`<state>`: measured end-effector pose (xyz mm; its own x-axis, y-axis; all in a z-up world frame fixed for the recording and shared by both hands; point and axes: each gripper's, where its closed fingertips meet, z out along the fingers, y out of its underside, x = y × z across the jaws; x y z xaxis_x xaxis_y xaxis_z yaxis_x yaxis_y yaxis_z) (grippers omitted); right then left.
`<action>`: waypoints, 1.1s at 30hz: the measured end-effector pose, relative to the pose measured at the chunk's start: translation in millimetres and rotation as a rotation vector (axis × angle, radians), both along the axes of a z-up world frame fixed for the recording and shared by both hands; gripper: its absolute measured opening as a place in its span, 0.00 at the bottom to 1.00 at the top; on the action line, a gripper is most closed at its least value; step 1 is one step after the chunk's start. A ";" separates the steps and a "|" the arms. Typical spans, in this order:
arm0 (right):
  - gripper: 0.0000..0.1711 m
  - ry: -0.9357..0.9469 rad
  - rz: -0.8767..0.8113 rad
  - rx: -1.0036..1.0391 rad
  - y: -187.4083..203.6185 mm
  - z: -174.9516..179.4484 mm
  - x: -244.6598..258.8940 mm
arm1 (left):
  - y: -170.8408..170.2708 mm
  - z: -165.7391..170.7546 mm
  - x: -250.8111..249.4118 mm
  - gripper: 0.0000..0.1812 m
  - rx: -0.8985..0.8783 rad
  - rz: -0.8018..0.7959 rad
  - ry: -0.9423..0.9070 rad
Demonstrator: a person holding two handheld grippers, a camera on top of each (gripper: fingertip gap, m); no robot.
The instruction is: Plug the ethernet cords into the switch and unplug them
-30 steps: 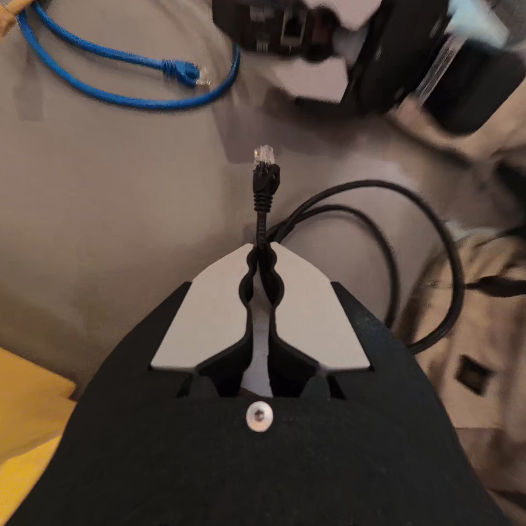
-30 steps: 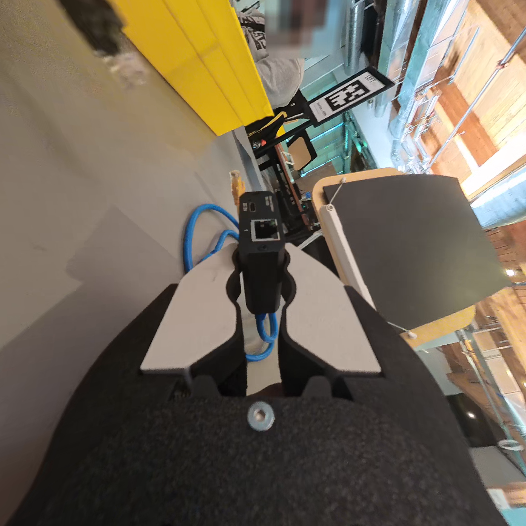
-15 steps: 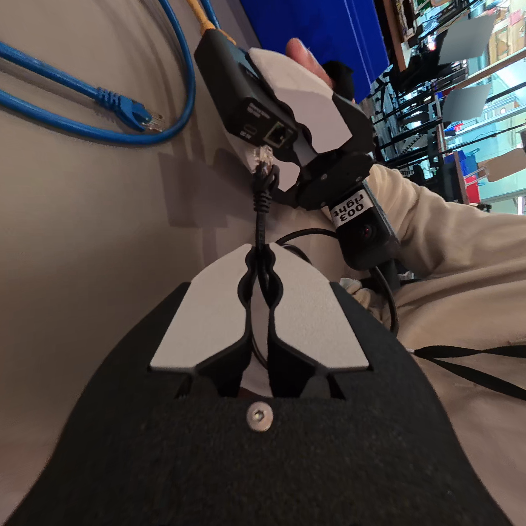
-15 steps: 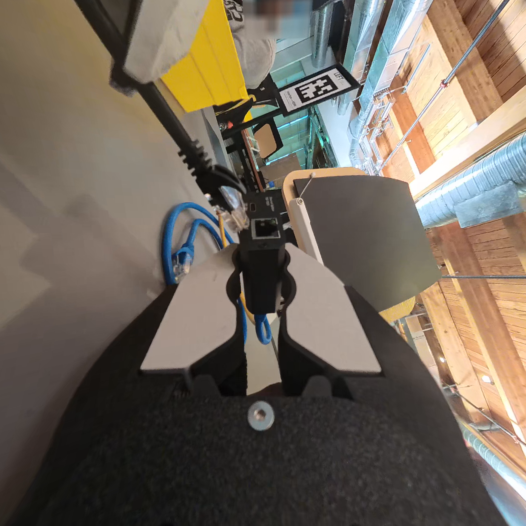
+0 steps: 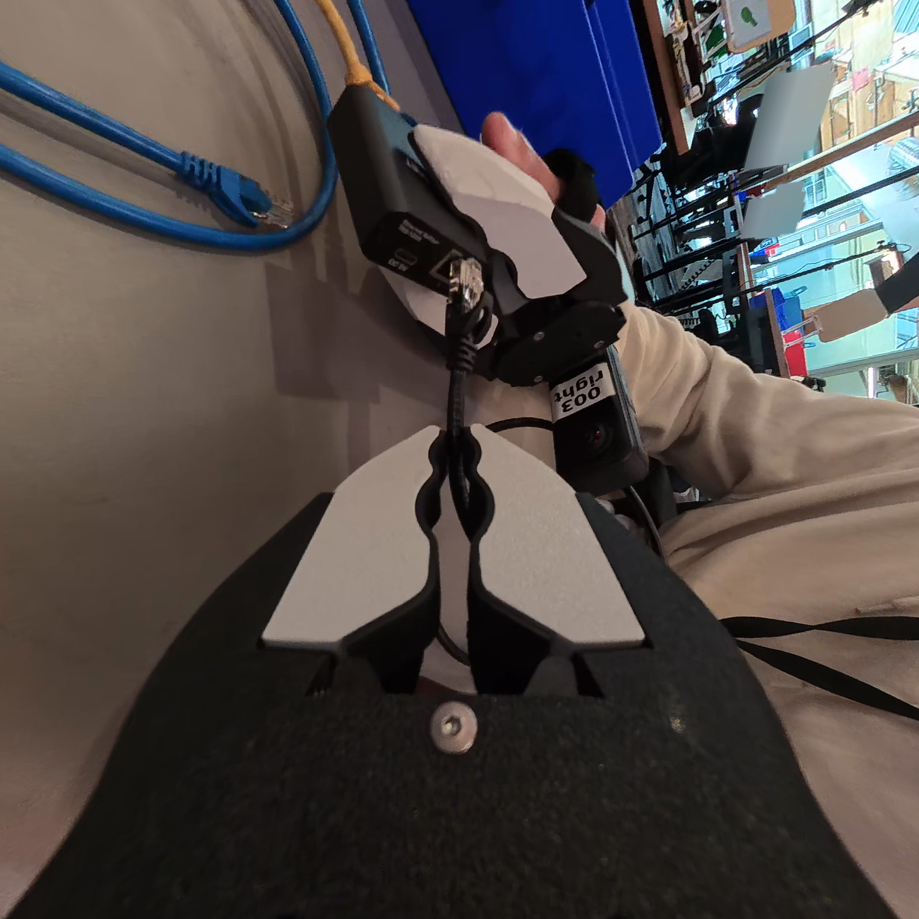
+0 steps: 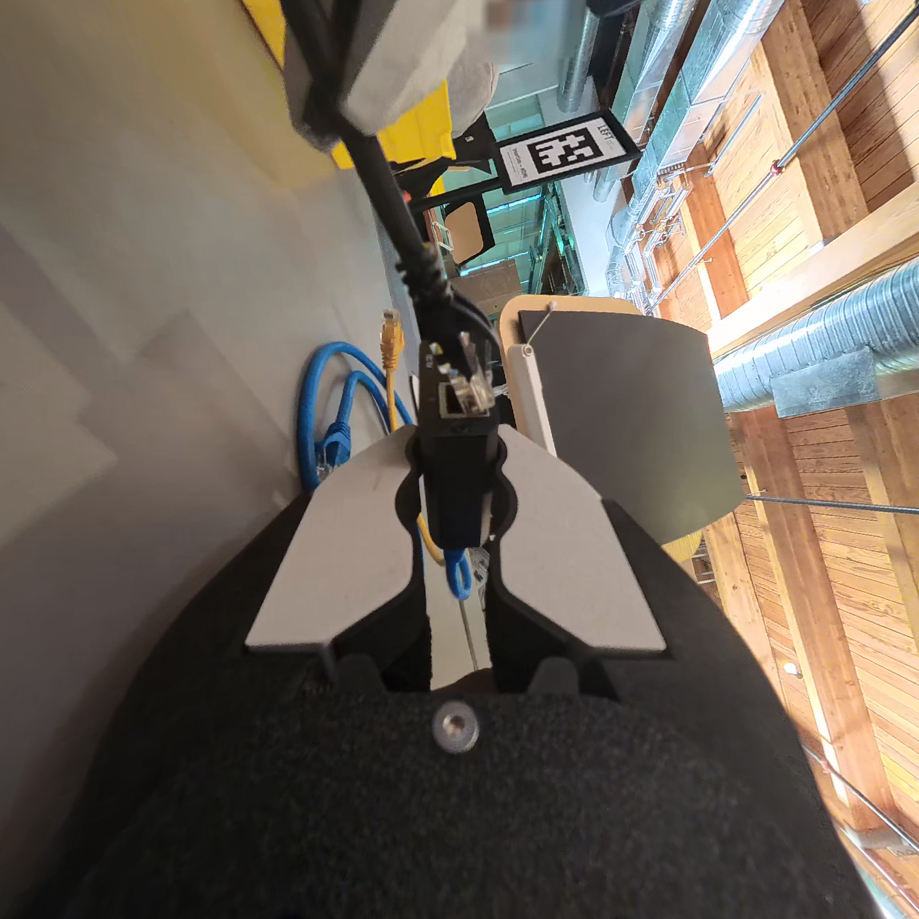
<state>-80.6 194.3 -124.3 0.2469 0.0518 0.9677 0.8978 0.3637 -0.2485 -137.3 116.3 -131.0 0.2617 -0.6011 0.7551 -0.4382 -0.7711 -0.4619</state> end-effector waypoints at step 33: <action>0.14 -0.012 -0.037 -0.064 4.9 -11.0 4.7 | 16.4 -4.7 19.7 0.03 0.930 0.061 0.217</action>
